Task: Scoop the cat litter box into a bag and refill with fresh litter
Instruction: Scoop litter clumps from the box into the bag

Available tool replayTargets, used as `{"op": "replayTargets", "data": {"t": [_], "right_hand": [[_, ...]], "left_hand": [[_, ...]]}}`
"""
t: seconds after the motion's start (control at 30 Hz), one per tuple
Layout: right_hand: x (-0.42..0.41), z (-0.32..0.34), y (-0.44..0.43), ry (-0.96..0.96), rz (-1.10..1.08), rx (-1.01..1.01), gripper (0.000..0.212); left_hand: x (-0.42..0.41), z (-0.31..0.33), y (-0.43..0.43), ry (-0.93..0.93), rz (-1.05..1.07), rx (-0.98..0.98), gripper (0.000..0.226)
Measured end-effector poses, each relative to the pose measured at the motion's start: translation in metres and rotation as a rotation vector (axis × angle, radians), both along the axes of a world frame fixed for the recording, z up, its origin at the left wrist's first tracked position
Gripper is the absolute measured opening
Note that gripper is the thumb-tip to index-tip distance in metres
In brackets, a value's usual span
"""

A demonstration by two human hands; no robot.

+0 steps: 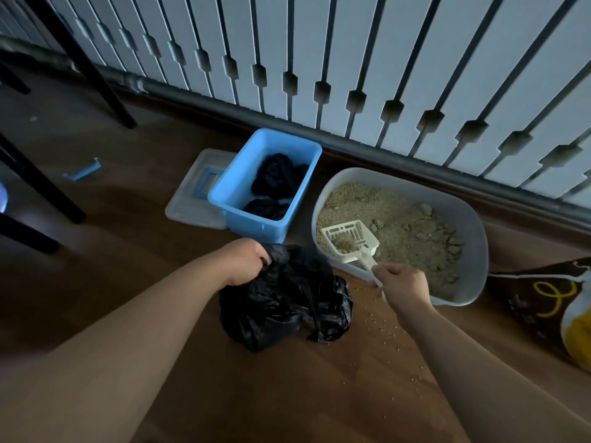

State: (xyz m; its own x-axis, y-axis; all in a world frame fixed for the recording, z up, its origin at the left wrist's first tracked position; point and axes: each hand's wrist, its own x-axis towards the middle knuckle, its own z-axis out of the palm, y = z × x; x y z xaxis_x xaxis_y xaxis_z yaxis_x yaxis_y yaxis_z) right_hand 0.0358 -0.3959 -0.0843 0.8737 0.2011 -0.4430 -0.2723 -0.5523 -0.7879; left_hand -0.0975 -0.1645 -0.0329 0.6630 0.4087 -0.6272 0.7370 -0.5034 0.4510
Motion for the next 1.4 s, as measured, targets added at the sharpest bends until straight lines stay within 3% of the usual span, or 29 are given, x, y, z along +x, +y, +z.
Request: {"op": "replayTargets", "data": {"t": [0.4, 0.63, 0.87, 1.0, 1.13, 1.27, 1.4], "right_hand": [[-0.007, 0.014, 0.002, -0.037, 0.037, 0.016, 0.01], [-0.024, 0.044, 0.001, 0.089, 0.238, 0.076, 0.006], [-0.051, 0.043, 0.029, 0.013, 0.633, -0.166, 0.013], [-0.06, 0.03, 0.057, -0.44, 0.963, -0.558, 0.018], [-0.056, 0.031, 0.062, -0.645, 1.055, -0.733, 0.029], [-0.049, 0.034, 0.054, -0.618, 0.974, -0.775, 0.031], [-0.045, 0.032, 0.05, -0.547, 0.942, -0.828, 0.029]], "left_hand": [[-0.007, -0.009, 0.005, -0.064, 0.075, -0.182, 0.076], [-0.004, -0.018, 0.016, -0.09, 0.17, -0.174, 0.092], [0.001, -0.025, 0.011, -0.112, 0.206, -0.291, 0.098], [-0.002, -0.031, 0.008, -0.092, 0.19, -0.374, 0.106], [-0.005, -0.035, 0.011, -0.096, 0.191, -0.37, 0.107], [-0.008, -0.034, 0.01, -0.063, 0.198, -0.357, 0.121], [-0.005, -0.03, 0.009, -0.063, 0.181, -0.351, 0.122]]}}
